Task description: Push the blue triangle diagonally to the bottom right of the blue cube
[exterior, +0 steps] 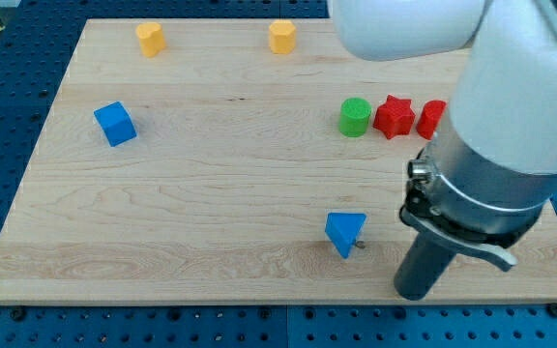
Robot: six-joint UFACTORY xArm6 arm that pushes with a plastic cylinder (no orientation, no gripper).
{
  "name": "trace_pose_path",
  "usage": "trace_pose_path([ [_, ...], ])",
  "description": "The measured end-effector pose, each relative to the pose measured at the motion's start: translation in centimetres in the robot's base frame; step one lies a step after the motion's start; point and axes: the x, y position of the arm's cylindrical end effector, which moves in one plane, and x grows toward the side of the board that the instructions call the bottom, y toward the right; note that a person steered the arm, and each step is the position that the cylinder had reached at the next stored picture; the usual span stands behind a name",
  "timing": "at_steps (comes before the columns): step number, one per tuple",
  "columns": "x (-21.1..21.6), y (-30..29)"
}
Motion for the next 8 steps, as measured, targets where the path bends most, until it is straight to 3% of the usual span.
trace_pose_path([
  [3, -3.5, -6.4],
  [6, -3.8, -1.3],
  [8, -5.7, -6.8],
])
